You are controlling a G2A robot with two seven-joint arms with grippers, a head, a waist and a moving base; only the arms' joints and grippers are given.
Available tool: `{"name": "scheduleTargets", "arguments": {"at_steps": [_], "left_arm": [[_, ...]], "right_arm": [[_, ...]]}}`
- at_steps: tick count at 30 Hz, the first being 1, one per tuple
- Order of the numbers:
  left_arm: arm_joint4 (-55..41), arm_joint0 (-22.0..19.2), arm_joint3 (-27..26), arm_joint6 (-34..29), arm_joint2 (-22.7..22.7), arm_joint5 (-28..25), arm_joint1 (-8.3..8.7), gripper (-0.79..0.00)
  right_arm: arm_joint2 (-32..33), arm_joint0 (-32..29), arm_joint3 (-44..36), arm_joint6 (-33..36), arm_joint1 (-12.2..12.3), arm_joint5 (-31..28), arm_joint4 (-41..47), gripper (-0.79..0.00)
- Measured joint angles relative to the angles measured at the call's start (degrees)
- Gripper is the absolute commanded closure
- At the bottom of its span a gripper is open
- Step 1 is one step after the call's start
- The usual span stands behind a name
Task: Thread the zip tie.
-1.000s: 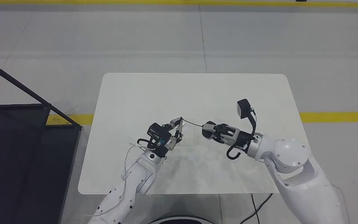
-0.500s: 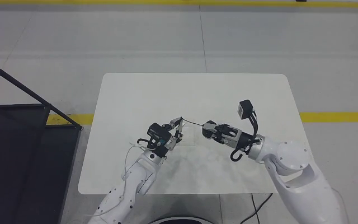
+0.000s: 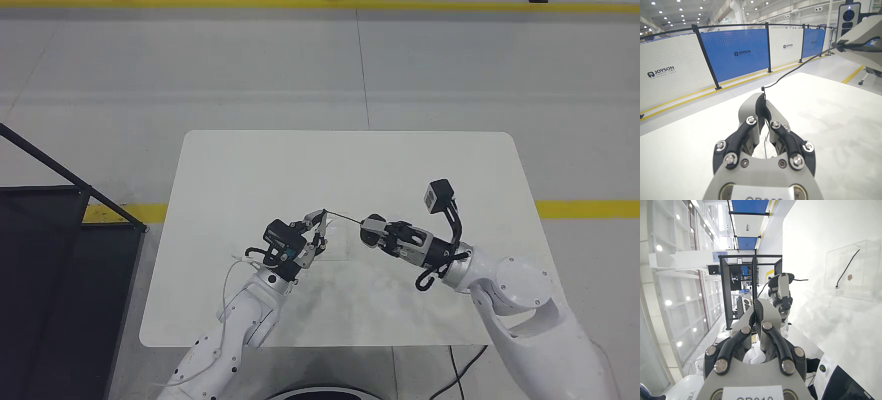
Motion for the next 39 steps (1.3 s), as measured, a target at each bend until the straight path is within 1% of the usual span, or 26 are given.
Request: {"name": "scheduleTargets", "arguments": {"at_steps": [5,12,19,26,39], "left_arm": [[0.0,0.0,0.0,0.0,0.0,0.0,0.0,0.0],[0.0,0.0,0.0,0.0,0.0,0.0,0.0,0.0],[0.0,0.0,0.0,0.0,0.0,0.0,0.0,0.0],[0.0,0.0,0.0,0.0,0.0,0.0,0.0,0.0],[1.0,0.8,-1.3,-0.5,0.1,0.0,-0.09,0.0]], "right_arm": [[0.0,0.0,0.2,0.1,-0.1,0.1,0.1,0.0],[-0.9,1.3,0.3,0.9,-0.1,3.1,-2.1,0.0],[-1.5,1.8,0.2,0.1,-0.2,4.5,-3.5,0.0],[-3.2,2.8,-0.4,-1.2,-0.4,7.4,-6.7,0.0],[-5.0,4.1,0.1,-4.9,-1.1,9.4,-6.9,0.0]]}}
